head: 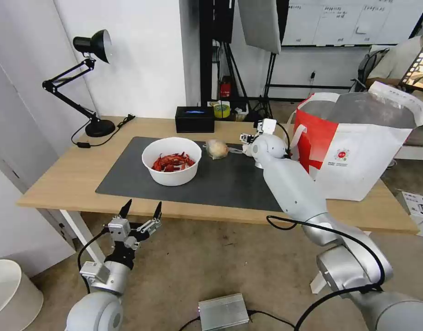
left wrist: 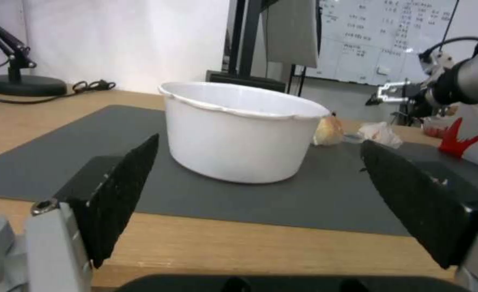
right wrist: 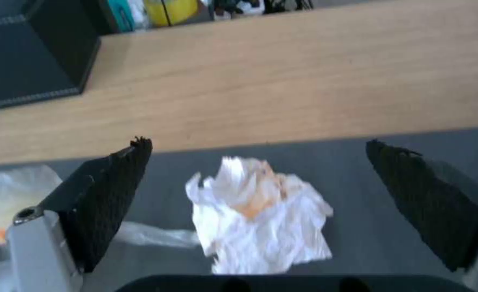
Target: Pick up the trash from the table and place it into the takeout bag.
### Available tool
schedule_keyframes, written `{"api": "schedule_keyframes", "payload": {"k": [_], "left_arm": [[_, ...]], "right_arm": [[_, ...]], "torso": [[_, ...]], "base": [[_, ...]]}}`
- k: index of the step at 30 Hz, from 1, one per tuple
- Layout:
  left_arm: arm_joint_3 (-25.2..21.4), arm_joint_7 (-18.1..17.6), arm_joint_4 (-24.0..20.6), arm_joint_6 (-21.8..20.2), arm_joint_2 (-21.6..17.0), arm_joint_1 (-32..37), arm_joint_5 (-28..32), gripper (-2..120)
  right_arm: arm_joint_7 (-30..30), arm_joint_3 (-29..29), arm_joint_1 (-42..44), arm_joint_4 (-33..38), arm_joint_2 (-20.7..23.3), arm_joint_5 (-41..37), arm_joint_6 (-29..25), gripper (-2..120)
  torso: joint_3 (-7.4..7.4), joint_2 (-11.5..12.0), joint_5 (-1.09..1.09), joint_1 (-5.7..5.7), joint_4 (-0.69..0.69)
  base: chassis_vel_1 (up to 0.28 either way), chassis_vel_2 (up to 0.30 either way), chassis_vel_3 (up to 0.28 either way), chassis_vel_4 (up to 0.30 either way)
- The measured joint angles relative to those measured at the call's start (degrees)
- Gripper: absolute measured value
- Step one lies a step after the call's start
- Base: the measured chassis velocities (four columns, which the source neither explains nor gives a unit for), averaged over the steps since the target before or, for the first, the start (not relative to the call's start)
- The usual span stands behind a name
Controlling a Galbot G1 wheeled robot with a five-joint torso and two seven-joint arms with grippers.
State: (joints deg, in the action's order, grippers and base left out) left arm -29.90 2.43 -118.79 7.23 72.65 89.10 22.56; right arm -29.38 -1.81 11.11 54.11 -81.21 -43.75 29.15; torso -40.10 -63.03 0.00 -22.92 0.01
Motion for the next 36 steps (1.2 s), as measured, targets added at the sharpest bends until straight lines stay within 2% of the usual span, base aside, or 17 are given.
{"api": "schedule_keyframes", "payload": {"k": [26, 28, 30, 31, 36], "left_arm": [[0.63, 0.14, 0.92, 0.18, 0.06, -0.02, -0.27, 100], [0.73, 0.16, 0.97, 0.18, 0.07, -0.13, -0.29, 100], [0.81, 0.16, 1.01, 0.19, 0.09, -0.21, -0.31, 100], [0.81, 0.16, 1.01, 0.19, 0.09, -0.21, -0.31, 100], [0.94, 0.18, 1.29, 0.19, 0.29, -0.34, -0.37, 100]], "right_arm": [[2.41, -1.6, 1.32, -4.49, -1.38, 3.5, -1.38, 100], [2.51, -1.73, 1.28, -4.84, -1.47, 3.55, -1.4, 95], [2.55, -1.99, 1.21, -5.37, -1.59, 3.59, -1.48, 86], [2.55, -1.99, 1.21, -5.37, -1.59, 3.59, -1.48, 86], [3.64, -2.09, 1.21, -5.92, -1.58, 3.62, -1.65, 64]], "torso": [[0.0, 0.0, 0.0, 0.0, 0.0], [0.0, 0.0, 0.0, 0.0, -0.01], [0.0, 0.0, 0.0, 0.0, 0.0], [0.0, 0.0, 0.0, 0.0, 0.0], [0.0, 0.0, 0.0, 0.0, -0.01]], "base": [[0.0, 0.0, 0.0, 0.0], [0.0, 0.0, 0.0, 0.0], [0.0, 0.0, 0.0, 0.0], [0.0, 0.0, 0.0, 0.0], [0.0, 0.0, 0.0, 0.0]]}}
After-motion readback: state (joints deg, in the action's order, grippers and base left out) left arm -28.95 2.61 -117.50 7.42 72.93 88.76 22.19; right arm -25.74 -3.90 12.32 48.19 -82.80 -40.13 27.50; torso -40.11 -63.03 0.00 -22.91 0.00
